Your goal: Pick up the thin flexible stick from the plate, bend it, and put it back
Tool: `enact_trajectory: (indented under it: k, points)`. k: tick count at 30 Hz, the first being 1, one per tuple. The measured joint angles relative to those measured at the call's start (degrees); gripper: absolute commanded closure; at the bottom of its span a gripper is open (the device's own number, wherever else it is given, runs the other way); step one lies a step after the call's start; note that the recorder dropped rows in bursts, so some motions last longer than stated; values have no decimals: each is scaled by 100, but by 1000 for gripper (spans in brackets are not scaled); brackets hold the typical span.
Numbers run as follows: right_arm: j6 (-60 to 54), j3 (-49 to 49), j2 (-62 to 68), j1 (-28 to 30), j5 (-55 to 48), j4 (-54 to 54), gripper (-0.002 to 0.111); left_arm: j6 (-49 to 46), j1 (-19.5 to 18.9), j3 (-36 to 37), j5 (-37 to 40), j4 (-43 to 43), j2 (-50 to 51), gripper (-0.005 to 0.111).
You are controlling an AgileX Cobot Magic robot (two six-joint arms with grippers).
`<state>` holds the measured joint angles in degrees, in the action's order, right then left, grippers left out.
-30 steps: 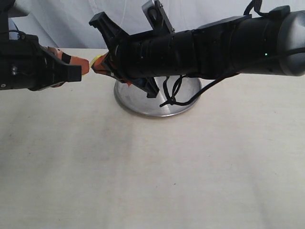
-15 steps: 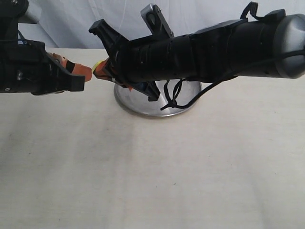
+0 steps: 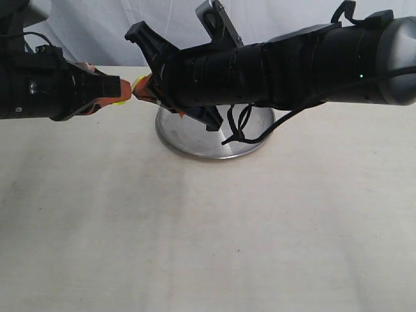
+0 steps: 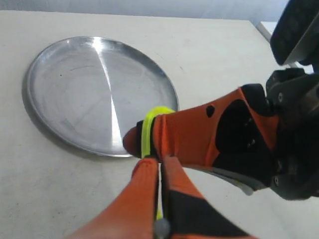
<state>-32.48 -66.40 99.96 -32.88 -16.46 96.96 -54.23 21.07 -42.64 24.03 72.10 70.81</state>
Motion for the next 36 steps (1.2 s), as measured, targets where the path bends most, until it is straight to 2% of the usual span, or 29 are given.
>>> enact_trajectory:
  k: [8, 14, 17, 18, 25, 31, 33, 36]
  points:
    - [0, -23, -23, 0, 160, 70, 108, 978, 19, 0, -541, -193, 40, 107]
    - [0, -32, -23, -23, 210, 33, 108, 1195, 19, 0, -797, -249, 40, 107]
    - [-11, -32, -23, -33, 233, 1, 108, 1205, 19, 0, -855, -249, 40, 99]
    - [-11, -32, -23, -33, 246, -11, 108, 1208, 19, 0, -858, -249, 40, 89]
    - [-11, -64, -40, -33, 453, -58, 108, 1218, 29, 0, -814, -249, 58, 53]
    - [-11, -46, -85, -8, 934, -229, 109, 1218, 49, -24, -711, -262, 79, 52]
    - [-11, 73, -85, 14, 1311, -238, 109, 1325, 49, -24, -699, -516, 79, 53]
    - [-75, 189, -85, 286, 1534, -370, 109, 2225, 49, -24, -623, -1624, 79, 55]
